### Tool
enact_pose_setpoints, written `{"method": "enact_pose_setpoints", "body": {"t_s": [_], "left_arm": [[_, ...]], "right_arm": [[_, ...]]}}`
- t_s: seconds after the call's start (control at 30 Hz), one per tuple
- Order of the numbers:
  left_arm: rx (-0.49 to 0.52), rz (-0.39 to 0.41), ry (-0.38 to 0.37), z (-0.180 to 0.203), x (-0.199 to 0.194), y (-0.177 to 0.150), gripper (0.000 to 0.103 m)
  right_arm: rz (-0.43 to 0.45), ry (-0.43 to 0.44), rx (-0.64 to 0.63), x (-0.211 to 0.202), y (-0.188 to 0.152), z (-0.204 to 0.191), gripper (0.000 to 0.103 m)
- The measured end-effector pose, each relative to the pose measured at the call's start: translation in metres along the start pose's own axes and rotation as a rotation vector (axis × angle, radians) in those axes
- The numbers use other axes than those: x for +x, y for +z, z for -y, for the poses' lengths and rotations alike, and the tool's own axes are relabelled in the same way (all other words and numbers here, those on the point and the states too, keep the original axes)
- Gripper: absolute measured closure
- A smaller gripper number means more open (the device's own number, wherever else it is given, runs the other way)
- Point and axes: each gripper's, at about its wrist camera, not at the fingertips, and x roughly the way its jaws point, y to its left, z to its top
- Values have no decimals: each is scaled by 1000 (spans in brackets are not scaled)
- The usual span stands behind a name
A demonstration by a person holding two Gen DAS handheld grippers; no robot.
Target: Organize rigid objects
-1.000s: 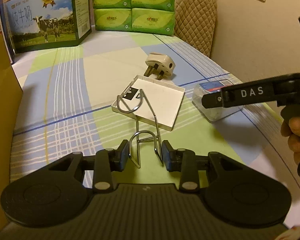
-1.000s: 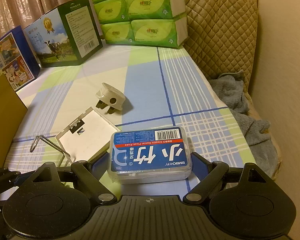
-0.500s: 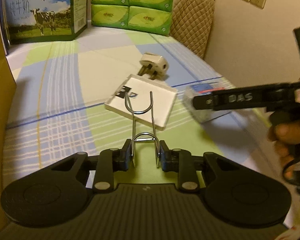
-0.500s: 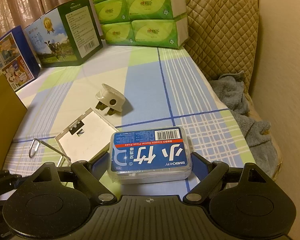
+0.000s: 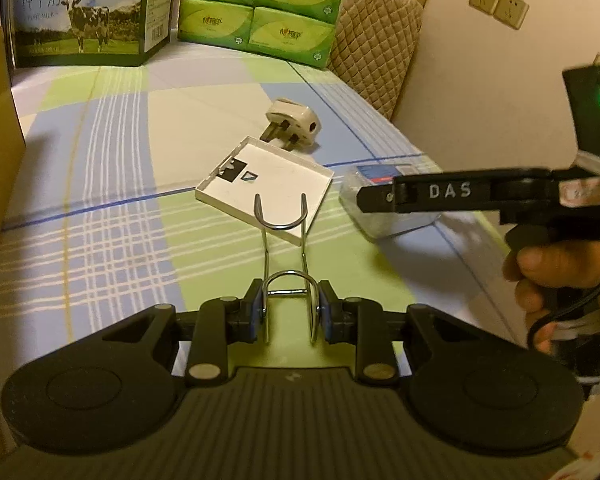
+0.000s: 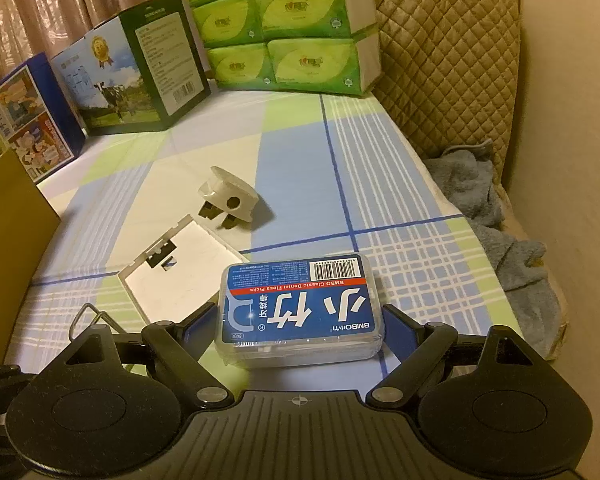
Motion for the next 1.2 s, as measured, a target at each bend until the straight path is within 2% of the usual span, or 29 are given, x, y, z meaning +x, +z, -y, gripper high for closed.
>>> {"method": "enact_pose_setpoints", "body": {"t_s": [0.07,0.13,0.2,0.3,0.47,0.63,0.77,0.97,1.2], "left_arm": [[31,4,30,2,1,-1,75],[63,12,78,5,-2,-4,48],[110,35,123,8,-8,-8,43],[212,78,169,16,-20,-15,43],[308,115,170,30,-22,-19,43],[246,97,140,25,-16,-15,48],[243,160,158,25,-15,-5,48],[200,205,114,20,-3,11,48],[184,192,89,18,4,13,63]], "right_arm": [[-1,1,-2,0,0,-1,20],[0,1,1,0,0,-1,20],[1,2,3,0,-1,-2,20],[-1,7,-1,0,-1,-2,20],[-2,9,0,-1,-1,-2,20],[-2,9,4,-1,-1,-1,20],[-1,9,3,0,-1,0,20],[-1,9,3,0,-1,0,20],[0,8,3,0,0,0,20]]}}
